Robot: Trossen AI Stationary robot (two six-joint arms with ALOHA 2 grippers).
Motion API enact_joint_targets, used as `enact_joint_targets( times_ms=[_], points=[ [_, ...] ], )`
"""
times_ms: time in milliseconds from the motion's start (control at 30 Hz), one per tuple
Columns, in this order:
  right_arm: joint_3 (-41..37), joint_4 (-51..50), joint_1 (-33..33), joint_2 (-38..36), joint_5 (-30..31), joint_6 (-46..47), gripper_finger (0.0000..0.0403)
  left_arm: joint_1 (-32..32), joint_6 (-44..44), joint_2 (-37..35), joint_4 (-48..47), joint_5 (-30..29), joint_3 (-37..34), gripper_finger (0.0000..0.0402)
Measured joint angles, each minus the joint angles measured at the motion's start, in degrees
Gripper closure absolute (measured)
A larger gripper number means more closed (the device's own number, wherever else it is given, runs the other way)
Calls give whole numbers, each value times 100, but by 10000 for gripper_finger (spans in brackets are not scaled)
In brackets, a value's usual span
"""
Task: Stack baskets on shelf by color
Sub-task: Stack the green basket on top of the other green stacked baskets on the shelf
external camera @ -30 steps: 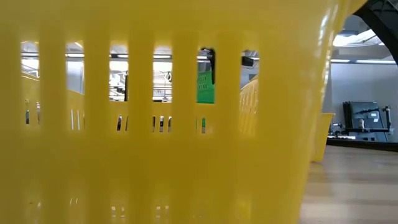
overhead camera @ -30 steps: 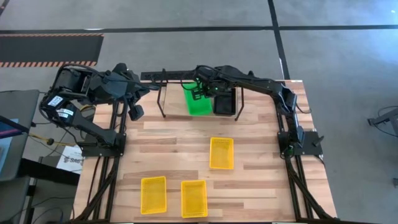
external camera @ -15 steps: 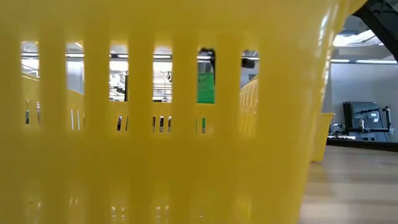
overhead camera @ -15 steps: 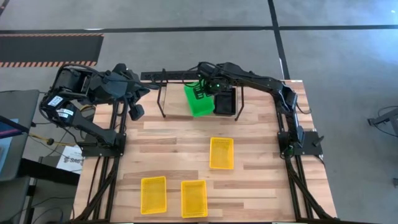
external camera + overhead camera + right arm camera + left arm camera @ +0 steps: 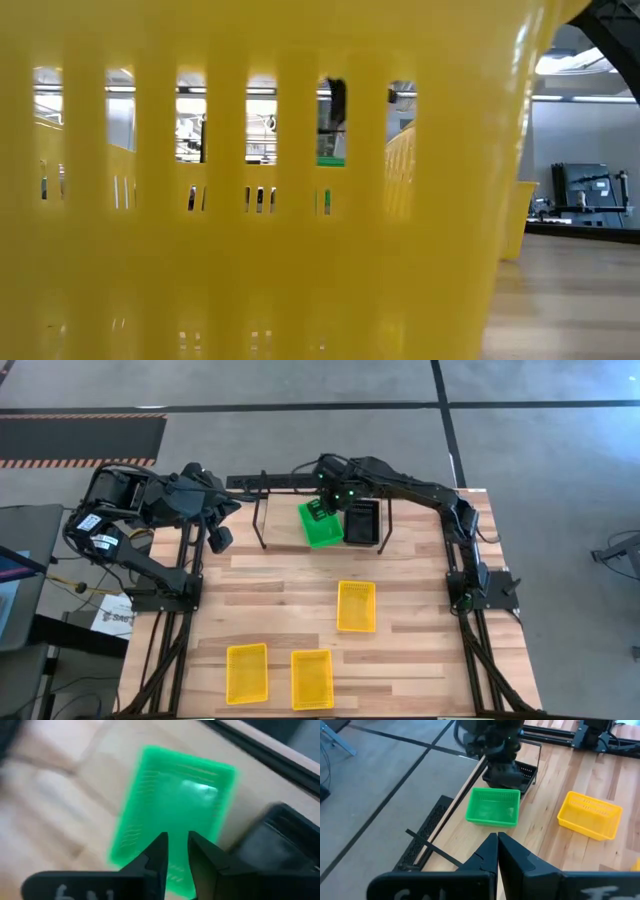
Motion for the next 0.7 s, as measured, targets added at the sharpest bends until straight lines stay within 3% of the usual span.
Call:
enact_joint_targets(
  times_ms=[100,167,233,333,467,700],
  points=[
    [351,-318,325,-4,-573,-681,343,1,0,0,-1,0,0,401],
    [502,-785,652,-13,-644,-1100,369,-1,-4,0,-1,0,0,401],
    [508,-1326,978,-14,-415,-1410,393,1,-11,0,-1,0,1,401],
    [502,-1975,1395,156,-41,-1778,396,0,-17,0,-1,2,0,401],
    [497,-1644,1675,610,-86,-2362,400,0,-13,0,1,3,0,401],
    [491,-1187,1603,1273,-140,-2741,401,0,-47,2,-1,51,0,401]
  ],
)
